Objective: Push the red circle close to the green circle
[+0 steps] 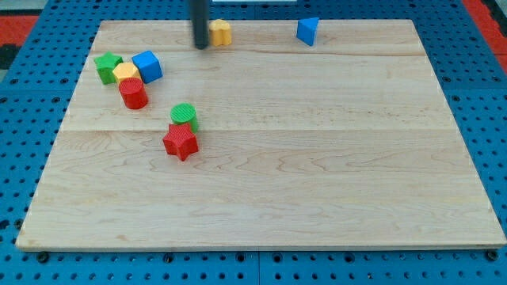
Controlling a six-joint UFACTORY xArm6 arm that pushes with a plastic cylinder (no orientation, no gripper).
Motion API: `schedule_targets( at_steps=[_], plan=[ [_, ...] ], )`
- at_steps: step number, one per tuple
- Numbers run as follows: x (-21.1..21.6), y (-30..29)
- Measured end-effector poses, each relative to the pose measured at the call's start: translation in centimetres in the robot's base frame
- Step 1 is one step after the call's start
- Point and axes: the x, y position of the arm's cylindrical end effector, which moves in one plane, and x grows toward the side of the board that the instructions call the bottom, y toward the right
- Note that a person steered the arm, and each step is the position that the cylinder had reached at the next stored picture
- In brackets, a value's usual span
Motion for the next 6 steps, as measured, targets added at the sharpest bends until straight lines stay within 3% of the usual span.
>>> schedule_targets(
  at_steps=[1,2,3,4,6],
  plan=[
    [0.1,-9.4],
    [2.7,-13.9],
    [8.7,-10.9],
    [10.2,-6.6],
    [13.6,-3.6]
  ],
)
